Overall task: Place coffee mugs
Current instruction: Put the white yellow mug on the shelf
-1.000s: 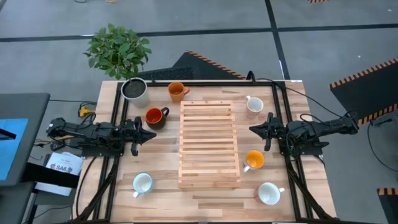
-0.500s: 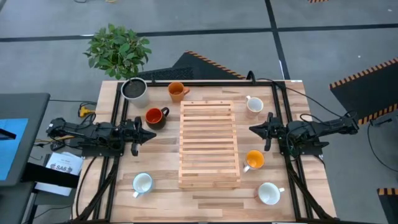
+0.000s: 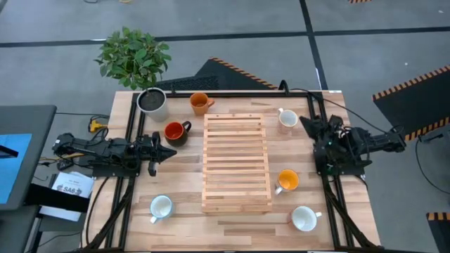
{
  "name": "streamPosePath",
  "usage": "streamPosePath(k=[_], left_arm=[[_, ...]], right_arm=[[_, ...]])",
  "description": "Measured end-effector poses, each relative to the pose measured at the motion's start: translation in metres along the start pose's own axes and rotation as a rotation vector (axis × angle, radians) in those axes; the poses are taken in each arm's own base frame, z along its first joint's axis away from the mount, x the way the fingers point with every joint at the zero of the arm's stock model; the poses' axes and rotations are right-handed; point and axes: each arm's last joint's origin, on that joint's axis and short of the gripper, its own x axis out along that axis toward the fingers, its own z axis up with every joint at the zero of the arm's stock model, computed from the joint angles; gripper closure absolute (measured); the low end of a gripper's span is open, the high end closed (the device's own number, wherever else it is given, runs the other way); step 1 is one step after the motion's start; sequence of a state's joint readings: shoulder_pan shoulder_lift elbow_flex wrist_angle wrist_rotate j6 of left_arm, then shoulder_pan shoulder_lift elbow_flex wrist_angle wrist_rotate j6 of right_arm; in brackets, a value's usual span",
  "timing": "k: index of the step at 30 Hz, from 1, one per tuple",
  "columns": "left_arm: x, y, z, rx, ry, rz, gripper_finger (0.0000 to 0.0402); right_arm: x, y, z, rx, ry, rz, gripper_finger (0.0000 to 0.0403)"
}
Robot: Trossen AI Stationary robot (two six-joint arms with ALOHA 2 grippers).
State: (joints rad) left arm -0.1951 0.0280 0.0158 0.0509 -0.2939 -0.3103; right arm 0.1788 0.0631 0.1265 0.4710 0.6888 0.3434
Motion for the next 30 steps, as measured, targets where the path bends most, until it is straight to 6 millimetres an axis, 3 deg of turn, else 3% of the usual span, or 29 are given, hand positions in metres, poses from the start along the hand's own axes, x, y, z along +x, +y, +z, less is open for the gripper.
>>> streamPosePath(k=[7, 11, 14, 20, 23, 27, 30], left_arm=[[0.000, 0.000, 0.000, 0.000, 0.000, 0.000, 0.0401], [0.000, 0.000, 0.000, 0.000, 0.000, 0.000, 0.0402], [0.000, 0.000, 0.000, 0.000, 0.000, 0.000, 0.0401], [0.000, 0.000, 0.000, 0.000, 0.000, 0.000, 0.0401], [0.000, 0.000, 0.000, 0.000, 0.000, 0.000, 0.0401], [0.000, 0.000, 0.000, 0.000, 0.000, 0.000, 0.0401], [0.000, 0.000, 0.000, 0.000, 0.000, 0.000, 0.0402]], right_arm=[[0.025, 0.023, 0.039, -0.226, 0.202, -0.252, 0.0330], [0.047, 0.030, 0.053, -0.396, 0.310, -0.454, 0.0281], [0.067, 0.030, 0.056, -0.412, 0.388, -0.570, 0.0235], [0.104, -0.003, 0.051, -0.348, 0.632, -0.926, 0.0157], [0.114, -0.031, 0.050, -0.206, 0.768, -1.104, 0.0148], [0.118, -0.066, 0.042, -0.027, 0.958, -1.208, 0.0148], [0.121, -0.080, 0.036, 0.029, 1.023, -1.253, 0.0148]])
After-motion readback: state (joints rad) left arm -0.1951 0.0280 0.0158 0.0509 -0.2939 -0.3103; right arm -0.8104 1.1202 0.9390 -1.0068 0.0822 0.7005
